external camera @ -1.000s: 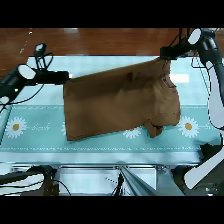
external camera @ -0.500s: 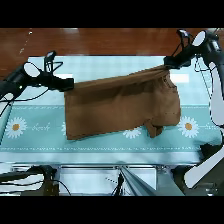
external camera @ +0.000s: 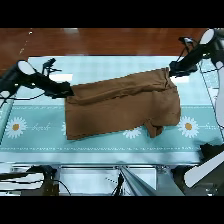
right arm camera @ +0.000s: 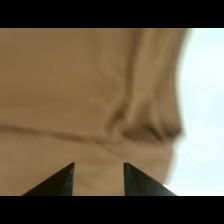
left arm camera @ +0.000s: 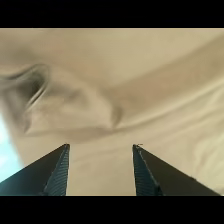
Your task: Fold the shirts.
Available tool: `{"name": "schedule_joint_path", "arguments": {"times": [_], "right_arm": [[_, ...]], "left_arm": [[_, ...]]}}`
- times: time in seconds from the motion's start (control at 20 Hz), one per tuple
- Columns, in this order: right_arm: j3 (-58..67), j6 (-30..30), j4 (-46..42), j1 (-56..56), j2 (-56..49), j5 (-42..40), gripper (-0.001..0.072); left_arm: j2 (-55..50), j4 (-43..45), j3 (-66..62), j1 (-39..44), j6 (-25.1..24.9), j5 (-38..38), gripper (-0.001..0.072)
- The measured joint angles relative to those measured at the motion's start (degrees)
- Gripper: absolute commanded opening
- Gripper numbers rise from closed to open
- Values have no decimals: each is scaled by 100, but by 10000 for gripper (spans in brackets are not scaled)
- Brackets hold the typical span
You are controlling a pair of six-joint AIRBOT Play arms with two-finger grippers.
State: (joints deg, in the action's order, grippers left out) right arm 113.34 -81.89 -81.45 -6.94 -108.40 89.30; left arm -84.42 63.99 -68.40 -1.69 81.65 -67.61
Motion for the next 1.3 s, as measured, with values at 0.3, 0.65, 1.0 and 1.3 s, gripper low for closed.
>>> {"name": "schedule_joint_path", "arguments": {"times": [0.3,0.65,1.0,1.3], "right_arm": [[-142,31,11,-1117,601,857,491],[-1711,258,758,-1961,1366,704,490],[-2673,437,1185,-2063,1657,269,486],[-2798,474,1419,-2065,1700,223,484]], "left_arm": [[929,-153,1246,-804,-321,-789,720],[1410,-778,3047,-1029,-1099,-898,720],[1349,-940,3432,-1001,-1268,-629,720],[691,-1423,3460,-481,-1069,-343,176]]}}
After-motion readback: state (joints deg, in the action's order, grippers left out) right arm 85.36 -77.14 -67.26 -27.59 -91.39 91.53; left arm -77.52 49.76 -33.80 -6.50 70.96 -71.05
